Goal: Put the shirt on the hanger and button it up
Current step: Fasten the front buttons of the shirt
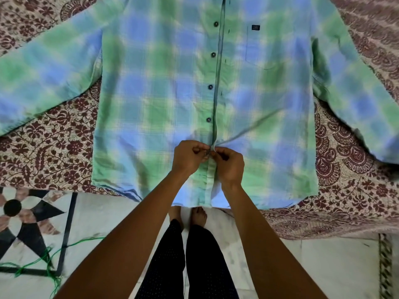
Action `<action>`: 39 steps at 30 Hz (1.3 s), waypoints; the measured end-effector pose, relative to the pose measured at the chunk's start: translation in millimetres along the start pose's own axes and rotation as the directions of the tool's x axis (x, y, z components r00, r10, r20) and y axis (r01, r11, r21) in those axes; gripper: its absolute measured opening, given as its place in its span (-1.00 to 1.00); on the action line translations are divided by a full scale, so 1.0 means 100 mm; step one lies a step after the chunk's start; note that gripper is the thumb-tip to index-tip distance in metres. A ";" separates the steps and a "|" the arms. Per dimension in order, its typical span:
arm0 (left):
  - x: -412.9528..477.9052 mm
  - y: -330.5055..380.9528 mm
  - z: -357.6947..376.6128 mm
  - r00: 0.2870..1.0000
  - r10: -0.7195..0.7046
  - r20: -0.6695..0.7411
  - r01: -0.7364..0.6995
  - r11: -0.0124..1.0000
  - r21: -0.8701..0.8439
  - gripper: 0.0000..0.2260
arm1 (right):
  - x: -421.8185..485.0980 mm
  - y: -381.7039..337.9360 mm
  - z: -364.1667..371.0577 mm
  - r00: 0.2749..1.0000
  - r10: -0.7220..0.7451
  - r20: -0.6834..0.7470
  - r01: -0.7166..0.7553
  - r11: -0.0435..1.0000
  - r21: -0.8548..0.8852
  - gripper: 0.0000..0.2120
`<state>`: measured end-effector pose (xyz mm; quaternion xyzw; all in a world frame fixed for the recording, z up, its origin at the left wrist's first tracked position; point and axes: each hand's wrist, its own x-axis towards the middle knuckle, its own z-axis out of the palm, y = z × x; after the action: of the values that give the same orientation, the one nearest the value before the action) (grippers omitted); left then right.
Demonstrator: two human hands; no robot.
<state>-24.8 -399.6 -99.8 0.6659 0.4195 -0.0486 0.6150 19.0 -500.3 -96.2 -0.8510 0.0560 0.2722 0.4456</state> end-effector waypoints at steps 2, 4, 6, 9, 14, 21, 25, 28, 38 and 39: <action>0.00 0.00 0.00 1.000 -0.012 0.000 0.012 1.000 -0.014 -0.87 | 0.00 0.02 0.04 1.000 -0.004 0.013 0.004 1.000 -0.030 -0.83; -0.01 0.00 0.01 1.000 -0.015 -0.010 0.015 1.000 -0.008 -0.88 | 0.00 0.05 0.06 1.000 -0.009 0.000 0.009 0.999 -0.044 -0.83; 0.00 0.00 0.02 0.999 -0.011 -0.036 0.013 0.999 0.037 -0.90 | -0.02 0.07 0.07 0.999 -0.025 -0.024 0.024 0.999 -0.036 -0.83; 0.02 0.03 0.02 0.999 -0.024 -0.048 0.029 0.994 0.103 -0.90 | -0.06 0.11 0.09 0.998 -0.038 -0.054 0.041 0.997 0.059 -0.84; 0.03 0.02 -0.01 1.000 -0.007 -0.025 0.010 0.991 0.135 -0.88 | -0.01 0.11 0.06 0.998 -0.053 0.028 0.050 0.996 0.078 -0.86; 0.01 0.04 -0.02 0.998 0.054 -0.015 -0.051 0.986 0.157 -0.92 | 0.01 0.08 -0.04 0.993 0.032 0.118 -0.053 0.983 0.178 -0.71; 0.00 0.05 -0.04 0.998 0.062 -0.007 -0.060 0.988 0.143 -0.88 | 0.08 -0.01 -0.07 0.983 0.106 0.152 -0.133 0.975 0.176 -0.75; -0.02 0.08 -0.05 1.000 0.015 -0.008 -0.013 0.988 0.156 -0.90 | 0.07 0.02 -0.03 0.985 0.101 0.137 -0.127 0.971 0.200 -0.85; 0.00 0.04 0.00 0.995 -0.046 -0.086 0.053 0.995 0.079 -0.89 | 0.10 0.10 0.02 0.994 0.009 0.110 -0.024 0.990 0.141 -0.95; -0.01 0.03 0.00 0.995 -0.039 -0.097 0.046 0.996 0.076 -0.89 | 0.11 0.10 0.02 0.994 0.000 0.113 -0.014 0.992 0.127 -0.94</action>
<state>-23.6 -400.0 -96.8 0.6820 0.4602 -0.0463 0.5665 23.9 -503.5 -109.7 -0.8038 0.0509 0.3174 0.5006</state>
